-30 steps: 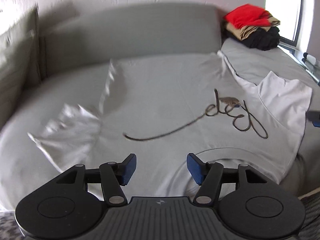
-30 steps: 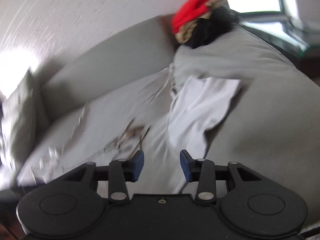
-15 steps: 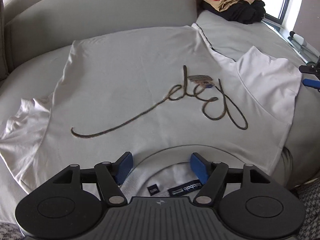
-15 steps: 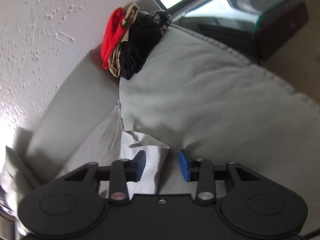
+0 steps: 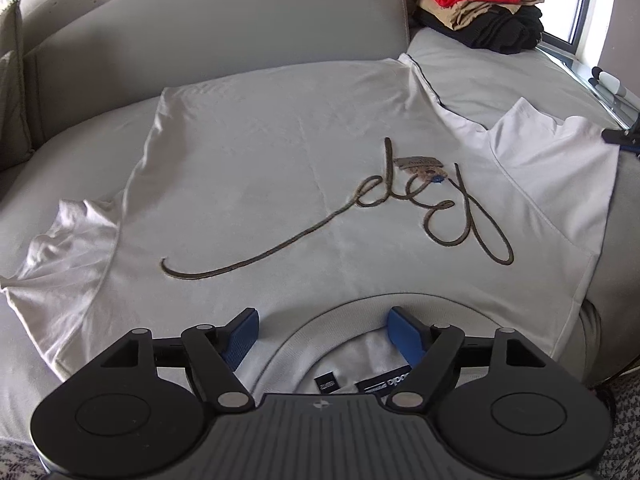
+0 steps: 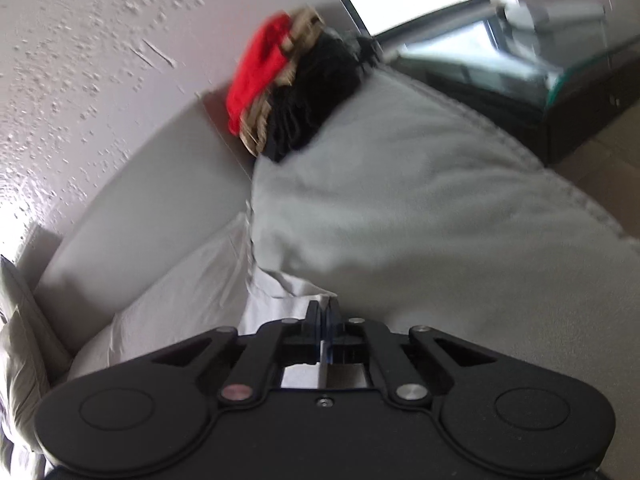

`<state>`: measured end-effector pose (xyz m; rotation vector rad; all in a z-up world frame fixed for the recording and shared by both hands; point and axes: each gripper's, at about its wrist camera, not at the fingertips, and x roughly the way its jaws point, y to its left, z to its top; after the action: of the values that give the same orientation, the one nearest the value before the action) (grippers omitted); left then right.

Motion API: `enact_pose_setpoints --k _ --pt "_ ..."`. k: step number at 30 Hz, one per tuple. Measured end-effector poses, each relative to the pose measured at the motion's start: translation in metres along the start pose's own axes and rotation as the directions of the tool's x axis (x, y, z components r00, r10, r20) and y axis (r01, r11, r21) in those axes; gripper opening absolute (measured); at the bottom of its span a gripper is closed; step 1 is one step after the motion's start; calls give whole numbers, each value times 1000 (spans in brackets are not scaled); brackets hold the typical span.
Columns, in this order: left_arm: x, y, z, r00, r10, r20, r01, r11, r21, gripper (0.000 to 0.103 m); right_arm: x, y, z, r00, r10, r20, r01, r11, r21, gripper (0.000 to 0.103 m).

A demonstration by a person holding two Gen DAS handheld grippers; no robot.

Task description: Fold clothes

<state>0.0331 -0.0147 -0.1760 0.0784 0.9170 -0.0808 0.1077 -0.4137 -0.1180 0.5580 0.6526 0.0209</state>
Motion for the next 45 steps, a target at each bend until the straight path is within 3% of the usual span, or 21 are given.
enact_pose_setpoints --k 2,5,9,14,18,21,24,25,26,28,30,31,33,36,39,43,45 --pt "-3 2 -2 1000 7 9 -7 1000 -6 74 -5 10 -3 999 -10 44 12 999 -46 2" --pt "-9 7 -4 999 20 32 -19 1000 -14 74 -9 39 -12 993 -48 109 70 976 -204 2" --pt "-15 13 -6 997 46 61 -44 999 -28 74 -9 85 -33 984 -43 175 114 901 -419 2" --pt "-22 22 -8 995 57 82 -53 997 -55 74 -3 136 -65 989 46 143 49 798 -600 2" --pt "-29 30 -10 988 103 114 -95 993 -76 74 0 170 -98 992 110 63 -28 678 -735 2" --pt "-33 38 -12 982 141 129 -129 987 -96 73 5 185 -128 991 117 -68 -122 566 -815 5" --pt "-33 46 -14 981 152 120 -139 984 -113 73 8 186 -148 958 101 -268 -282 505 -816 13" --pt "-33 48 -14 981 153 116 -139 983 -118 73 6 184 -147 952 107 -286 -300 508 -808 13" --pt "-33 50 -14 982 152 113 -137 983 -124 73 3 179 -140 952 124 -281 -302 535 -789 14" --pt "-32 52 -15 984 143 104 -129 983 -131 73 1 162 -115 967 133 -217 -249 666 -703 15" --pt "-29 53 -14 987 133 90 -120 983 -137 73 7 134 -87 988 67 -142 -136 819 -557 15" --pt "-27 53 -13 988 128 81 -116 983 -142 73 13 118 -74 991 25 -134 -86 877 -473 15" --pt "-22 52 -11 991 118 62 -107 983 -150 73 24 96 -60 988 -44 -147 -13 932 -363 14" --pt "-16 47 -10 994 106 41 -99 984 -147 73 34 104 -69 981 -95 -166 15 904 -428 13" --pt "-14 39 -9 993 109 37 -103 986 -129 73 44 114 -97 958 -237 -163 92 789 -607 13" --pt "-13 30 -10 993 116 37 -111 988 -105 73 58 127 -135 903 -416 -112 162 570 -806 9" --pt "-14 28 -11 992 122 39 -118 989 -94 73 44 120 -138 883 -456 -108 189 557 -809 2"
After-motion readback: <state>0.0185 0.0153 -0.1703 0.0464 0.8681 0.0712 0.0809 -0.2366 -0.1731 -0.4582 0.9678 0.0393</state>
